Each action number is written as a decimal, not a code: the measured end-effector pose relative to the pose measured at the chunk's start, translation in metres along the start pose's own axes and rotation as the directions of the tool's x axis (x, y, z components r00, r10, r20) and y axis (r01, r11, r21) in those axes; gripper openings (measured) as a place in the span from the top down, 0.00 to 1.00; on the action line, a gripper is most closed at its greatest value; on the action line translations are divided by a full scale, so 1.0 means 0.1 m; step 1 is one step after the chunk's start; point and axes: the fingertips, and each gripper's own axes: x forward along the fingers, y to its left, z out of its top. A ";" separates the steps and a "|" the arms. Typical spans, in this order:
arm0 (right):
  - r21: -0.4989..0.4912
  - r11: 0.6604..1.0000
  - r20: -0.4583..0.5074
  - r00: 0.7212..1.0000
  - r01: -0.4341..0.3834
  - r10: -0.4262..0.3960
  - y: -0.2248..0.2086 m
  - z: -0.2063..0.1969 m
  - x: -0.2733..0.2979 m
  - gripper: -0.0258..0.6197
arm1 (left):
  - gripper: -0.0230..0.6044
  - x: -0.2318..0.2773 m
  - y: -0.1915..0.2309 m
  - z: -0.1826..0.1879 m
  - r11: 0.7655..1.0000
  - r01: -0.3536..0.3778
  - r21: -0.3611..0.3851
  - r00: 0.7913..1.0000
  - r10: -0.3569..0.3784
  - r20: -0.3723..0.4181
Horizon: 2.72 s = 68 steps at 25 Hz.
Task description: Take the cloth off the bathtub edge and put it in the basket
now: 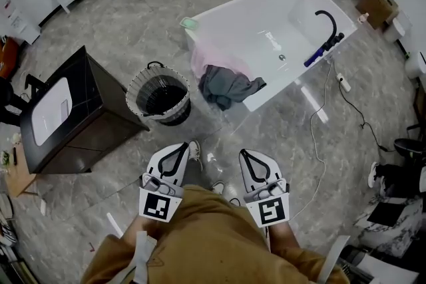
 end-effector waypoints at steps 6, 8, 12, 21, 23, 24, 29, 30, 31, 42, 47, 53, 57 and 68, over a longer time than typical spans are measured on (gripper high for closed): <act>-0.016 0.999 -0.057 0.998 0.031 -0.032 -0.26 -0.06 0.23 0.96 | 0.95 0.47 0.16 -0.07 0.999 0.046 -0.016 0.998 -0.045 0.041; -0.014 0.999 -0.080 0.996 0.028 -0.029 -0.37 -0.06 0.36 0.96 | 0.95 0.66 0.29 -0.06 0.999 0.048 -0.023 0.997 -0.047 0.054; -0.030 0.999 -0.112 0.993 0.019 -0.022 -0.57 -0.02 0.74 0.96 | 0.95 0.98 0.63 -0.20 0.997 0.055 -0.062 0.997 -0.052 0.052; -0.054 0.998 -0.169 0.985 0.015 -0.024 -0.93 0.14 1.73 0.96 | 0.95 1.66 1.38 -0.58 0.990 0.102 -0.093 0.994 -0.098 0.044; -0.048 0.999 -0.181 0.983 0.021 -0.029 -0.97 0.17 1.92 0.96 | 0.95 1.75 1.54 -0.65 0.988 0.113 -0.105 0.993 -0.108 0.047; -0.049 0.999 -0.189 0.981 0.022 -0.031 -1.00 0.18 2.00 0.96 | 0.95 1.80 1.61 -0.66 0.987 0.117 -0.110 0.992 -0.112 0.052; -0.072 0.997 -0.210 0.976 0.035 -0.050 -1.10 0.22 2.37 0.96 | 0.95 2.04 1.89 -0.72 0.981 0.156 -0.119 0.986 -0.147 0.079; -0.068 0.997 -0.214 0.975 0.045 -0.059 -1.13 0.21 2.43 0.96 | 0.95 2.10 1.92 -0.73 0.980 0.162 -0.114 0.985 -0.153 0.083; -0.065 0.996 -0.220 0.973 0.053 -0.066 -1.16 0.19 2.47 0.96 | 0.95 2.15 1.95 -0.74 0.980 0.167 -0.111 0.984 -0.158 0.082; -0.149 0.988 -0.264 0.964 -0.032 -0.008 -1.48 -0.17 2.75 0.96 | 0.95 2.53 2.03 -0.64 0.987 0.107 -0.120 0.994 -0.102 0.046; -0.189 0.977 -0.309 0.951 -0.094 0.031 -1.59 -0.46 2.92 0.96 | 0.95 2.64 1.99 -0.63 0.989 0.108 -0.100 0.994 -0.108 0.010; -0.188 0.969 -0.384 0.920 -0.160 0.077 -1.66 -1.12 3.23 0.96 | 0.95 2.78 1.79 -1.12 0.983 0.119 -0.138 0.988 -0.131 -0.085; -0.163 0.966 -0.456 0.884 -0.201 0.107 -1.70 -1.75 3.45 0.95 | 0.95 2.93 1.70 -1.49 0.980 0.111 -0.168 0.983 -0.132 -0.124; -0.051 0.965 -0.560 0.807 -0.258 0.186 -1.63 -3.25 4.05 0.75 | 0.95 3.18 1.59 -2.72 0.983 0.037 -0.179 0.968 -0.079 -0.239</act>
